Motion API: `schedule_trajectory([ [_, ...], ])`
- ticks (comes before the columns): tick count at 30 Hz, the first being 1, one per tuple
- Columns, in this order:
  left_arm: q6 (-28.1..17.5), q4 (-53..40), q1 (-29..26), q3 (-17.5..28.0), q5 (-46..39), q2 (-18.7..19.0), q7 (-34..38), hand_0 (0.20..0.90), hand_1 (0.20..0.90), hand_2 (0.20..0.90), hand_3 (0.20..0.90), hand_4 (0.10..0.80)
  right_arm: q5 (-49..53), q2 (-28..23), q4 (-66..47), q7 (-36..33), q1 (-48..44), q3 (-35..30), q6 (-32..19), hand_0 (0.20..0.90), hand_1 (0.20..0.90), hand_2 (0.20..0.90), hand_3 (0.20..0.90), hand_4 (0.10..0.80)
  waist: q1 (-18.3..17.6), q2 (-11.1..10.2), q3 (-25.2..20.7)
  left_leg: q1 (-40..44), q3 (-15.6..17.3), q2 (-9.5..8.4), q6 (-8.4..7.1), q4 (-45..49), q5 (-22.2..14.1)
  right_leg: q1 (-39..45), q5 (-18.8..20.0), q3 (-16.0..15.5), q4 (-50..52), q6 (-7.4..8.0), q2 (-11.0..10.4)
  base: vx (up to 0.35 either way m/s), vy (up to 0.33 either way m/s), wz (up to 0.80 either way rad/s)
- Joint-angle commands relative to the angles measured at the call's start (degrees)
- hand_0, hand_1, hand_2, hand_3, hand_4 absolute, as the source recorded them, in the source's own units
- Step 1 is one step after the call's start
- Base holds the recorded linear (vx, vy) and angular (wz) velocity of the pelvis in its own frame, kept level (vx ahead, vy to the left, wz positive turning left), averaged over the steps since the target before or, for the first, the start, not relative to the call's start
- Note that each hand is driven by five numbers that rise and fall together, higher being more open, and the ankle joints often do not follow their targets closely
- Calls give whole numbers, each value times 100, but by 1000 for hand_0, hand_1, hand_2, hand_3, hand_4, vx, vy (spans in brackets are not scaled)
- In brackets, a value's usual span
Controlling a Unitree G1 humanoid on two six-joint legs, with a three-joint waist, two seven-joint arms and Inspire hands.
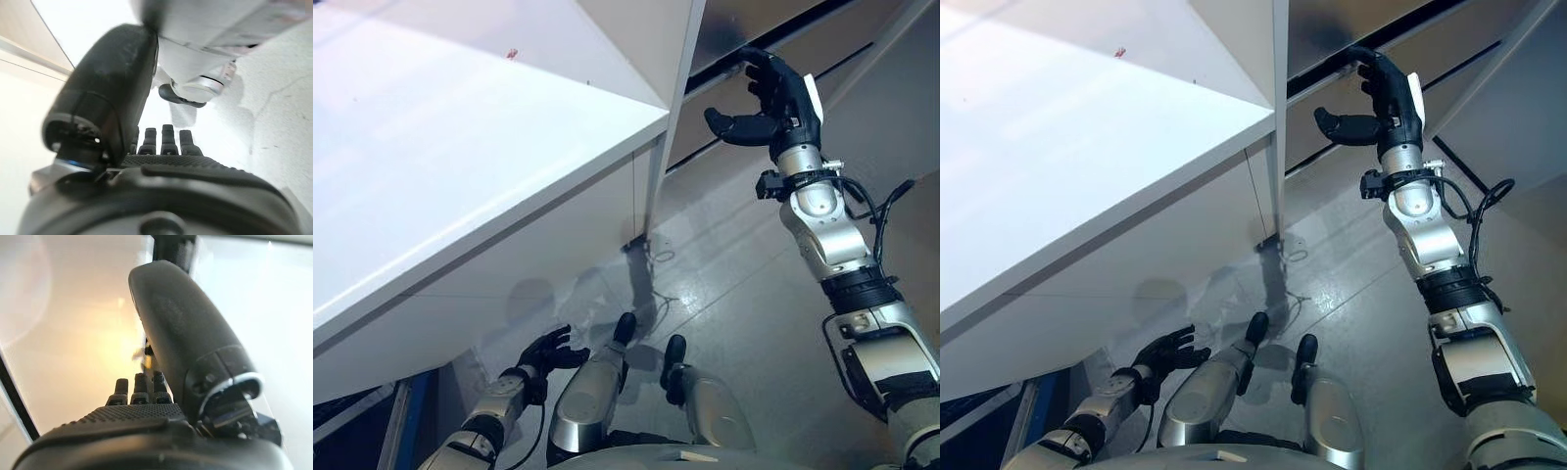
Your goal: Put drinks into fridge and close the fridge
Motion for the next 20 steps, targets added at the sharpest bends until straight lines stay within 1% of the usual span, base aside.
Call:
schedule_trajectory([
  [1,-70,131,715,-198,92,83,-201,900,900,900,900,800,459,132,-682,-18,300,-579,-1000,900,900,900,900,800,-211,-312,-1472,41,538,31,257,304,-814,26,454,548,-405,200,-80,3,-84,-23],
  [2,-77,127,729,-185,41,65,-249,900,900,900,900,800,631,184,-636,76,511,-632,-960,900,900,900,900,800,-260,-316,-1535,101,570,64,239,203,-781,49,478,574,-464,203,-55,-4,-111,-24],
  [3,-53,104,760,-135,-32,25,-300,900,900,900,900,800,1058,270,-434,282,938,-754,-947,900,900,900,900,800,-346,-314,-1667,198,639,130,202,-8,-696,86,535,604,-594,210,-11,-1,-96,-17],
  [4,-46,97,773,-137,-44,15,-301,900,900,900,900,800,1147,288,-388,359,1033,-787,-955,900,900,900,900,800,-358,-314,-1701,218,655,143,195,-55,-678,94,548,611,-623,211,-2,-2,-109,-11],
  [6,-6,76,820,-132,-84,-44,-308,900,900,900,900,800,1687,422,-87,866,1499,-904,-753,900,900,900,900,800,-436,-318,-1847,303,744,211,151,-259,-591,132,613,614,-772,221,41,-6,-90,-14],
  [8,25,98,857,-125,-69,-103,-304,900,900,900,900,800,2202,593,381,1268,1985,-945,-370,900,900,900,900,800,-516,-331,-2007,407,866,292,86,-496,-481,206,692,602,-969,223,91,-22,-110,-21],
  [10,52,147,841,-113,-54,-132,-305,900,900,900,900,800,2243,681,720,1501,2168,-933,-168,900,900,900,900,800,-550,-335,-2088,464,926,330,50,-625,-427,256,732,589,-1089,222,122,-18,-76,-17],
  [11,71,173,834,-116,-48,-155,-299,900,900,900,900,800,2198,733,989,1591,2293,-876,35,900,900,900,900,800,-568,-336,-2136,498,963,353,24,-705,-384,291,758,573,-1161,221,141,-20,-73,-19],
  [13,106,237,806,-95,-69,-196,-322,900,900,900,900,800,2110,823,1711,1827,2603,-673,667,900,900,900,900,800,-608,-333,-2253,580,1087,431,-47,-913,-274,381,816,507,-1343,222,177,-25,-67,-18],
  [15,105,288,795,-70,-62,-207,-347,900,900,900,900,800,2185,903,2099,1991,2733,-632,815,900,900,900,900,800,-629,-334,-2299,609,1131,466,-77,-968,-237,421,827,484,-1399,215,197,-18,-33,-13],
  [16,108,364,760,-52,-54,-226,-368,900,900,900,900,800,2125,1033,2550,2076,2859,-614,961,900,900,900,900,800,-650,-334,-2354,626,1181,491,-92,-990,-229,449,824,471,-1437,207,217,-27,-19,-8],
  [17,102,389,746,-55,-91,-238,-364,900,900,900,900,800,2089,1113,2719,2054,2901,-602,1055,900,900,900,900,800,-659,-330,-2370,631,1202,500,-95,-991,-226,456,824,468,-1447,201,224,-26,-12,-6],
  [19,72,448,729,5,-94,-264,-374,900,900,900,900,800,2061,1276,3158,2106,2996,-566,1076,900,900,900,900,800,-670,-322,-2396,650,1231,502,-95,-979,-241,479,817,469,-1463,195,239,-11,1,-2],
  [20,-1,532,698,35,-76,-280,-388,900,900,900,900,800,1921,1406,3636,2152,3048,-553,1144,900,900,900,900,800,-675,-314,-2419,675,1259,502,-89,-969,-258,509,811,462,-1481,184,251,0,0,0],
])
